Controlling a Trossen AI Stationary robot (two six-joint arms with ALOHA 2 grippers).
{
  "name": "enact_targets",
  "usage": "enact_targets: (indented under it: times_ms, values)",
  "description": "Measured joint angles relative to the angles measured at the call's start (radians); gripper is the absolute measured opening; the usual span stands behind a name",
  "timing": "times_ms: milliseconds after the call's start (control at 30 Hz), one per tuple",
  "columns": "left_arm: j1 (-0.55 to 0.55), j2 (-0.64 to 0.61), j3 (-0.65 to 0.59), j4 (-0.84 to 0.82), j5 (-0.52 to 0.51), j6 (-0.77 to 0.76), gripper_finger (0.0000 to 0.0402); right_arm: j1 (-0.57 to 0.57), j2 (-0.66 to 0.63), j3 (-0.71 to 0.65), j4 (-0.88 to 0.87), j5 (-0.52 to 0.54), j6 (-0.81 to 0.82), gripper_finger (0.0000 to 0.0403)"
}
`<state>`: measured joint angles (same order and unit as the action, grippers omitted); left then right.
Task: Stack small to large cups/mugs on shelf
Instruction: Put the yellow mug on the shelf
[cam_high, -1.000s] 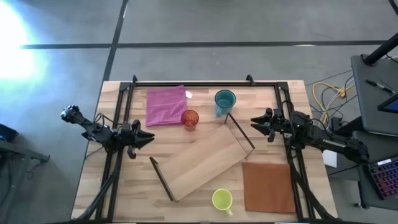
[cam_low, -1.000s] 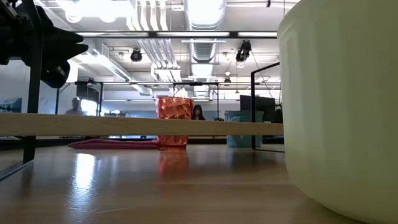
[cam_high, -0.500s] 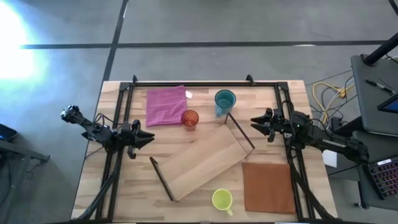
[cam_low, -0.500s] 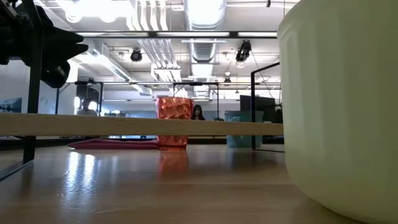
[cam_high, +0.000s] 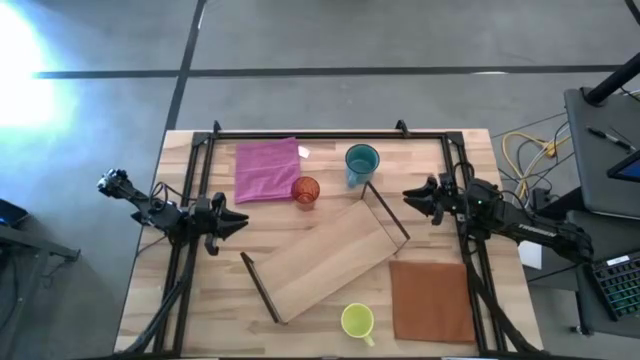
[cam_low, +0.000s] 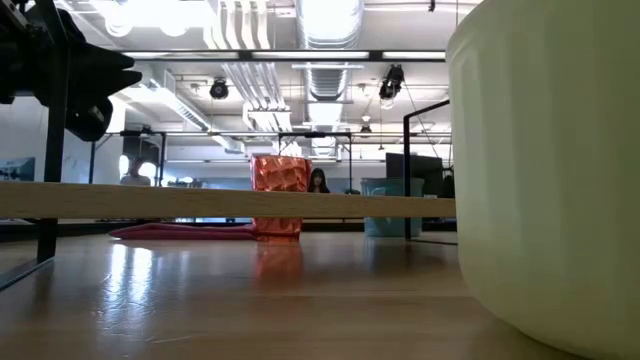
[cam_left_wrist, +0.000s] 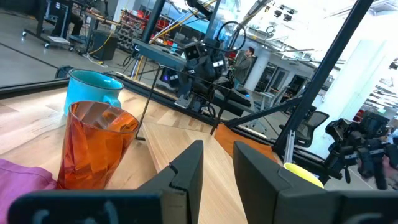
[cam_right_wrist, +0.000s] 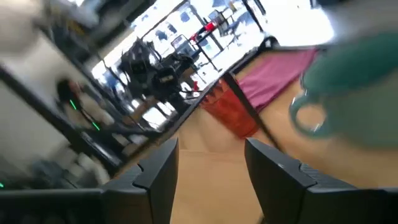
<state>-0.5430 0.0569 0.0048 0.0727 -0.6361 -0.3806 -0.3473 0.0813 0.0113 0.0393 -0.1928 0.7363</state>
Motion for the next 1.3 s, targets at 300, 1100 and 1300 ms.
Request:
enact_targets:
  times_ms: [300, 1100, 1300]
  values:
    - [0.000, 0.000, 0.000, 0.000, 0.000, 0.000, 0.0073, 0.000, 0.002, 0.000, -0.003, 0.036, 0.125, 0.0178]
    - [0.000, 0.000, 0.000, 0.370, -0.039, 0.014, 0.0073, 0.002, 0.079, 0.127, 0.772, 0.169, -0.054, 0.0178]
    - [0.000, 0.000, -0.001, 0.581, -0.194, 0.160, 0.0073, 0.002, 0.195, 0.225, 0.671, 0.221, -0.033, 0.0178]
